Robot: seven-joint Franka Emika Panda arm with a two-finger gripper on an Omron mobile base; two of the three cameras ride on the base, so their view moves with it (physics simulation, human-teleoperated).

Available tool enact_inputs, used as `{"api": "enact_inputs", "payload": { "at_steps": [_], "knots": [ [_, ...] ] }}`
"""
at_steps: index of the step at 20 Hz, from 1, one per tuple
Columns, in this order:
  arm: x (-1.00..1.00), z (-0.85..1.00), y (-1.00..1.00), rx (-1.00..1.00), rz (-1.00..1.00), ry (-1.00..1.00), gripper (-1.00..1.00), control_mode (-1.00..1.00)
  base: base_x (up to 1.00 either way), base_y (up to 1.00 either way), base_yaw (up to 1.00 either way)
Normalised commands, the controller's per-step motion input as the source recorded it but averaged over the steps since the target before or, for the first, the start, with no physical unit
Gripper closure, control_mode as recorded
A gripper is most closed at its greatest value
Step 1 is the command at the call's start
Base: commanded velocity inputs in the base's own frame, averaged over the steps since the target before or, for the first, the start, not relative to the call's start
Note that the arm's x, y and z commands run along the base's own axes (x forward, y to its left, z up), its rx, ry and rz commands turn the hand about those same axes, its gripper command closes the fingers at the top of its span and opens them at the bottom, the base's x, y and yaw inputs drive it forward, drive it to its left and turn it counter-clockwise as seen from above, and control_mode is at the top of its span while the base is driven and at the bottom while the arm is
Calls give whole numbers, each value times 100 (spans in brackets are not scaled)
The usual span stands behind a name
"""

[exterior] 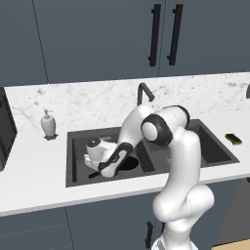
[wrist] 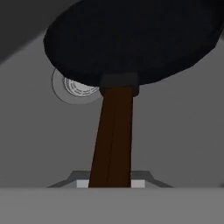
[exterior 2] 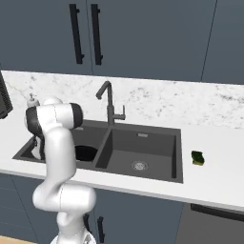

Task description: Pick the pan and sponge and place them into the sink. Then turn on the water.

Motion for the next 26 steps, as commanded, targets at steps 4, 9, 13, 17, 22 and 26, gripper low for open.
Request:
{"api": "enact_inputs", "payload": {
  "at_steps": [4,9,13,17,22,26],
  "knots": [
    [14,-84,0,7,0,0,100,-100,0,0,0],
    [40,-42,0,14,0,0,100,-100,0,0,0],
    [45,6,-1,14,0,0,-100,-100,0,0,0],
    [21,30,-19,10,0,17,-100,-100,0,0,0],
    [14,72,-15,3,0,27,-100,-100,0,0,0],
    [26,100,0,0,1,28,-100,-100,0,0,0]
  ]
}}
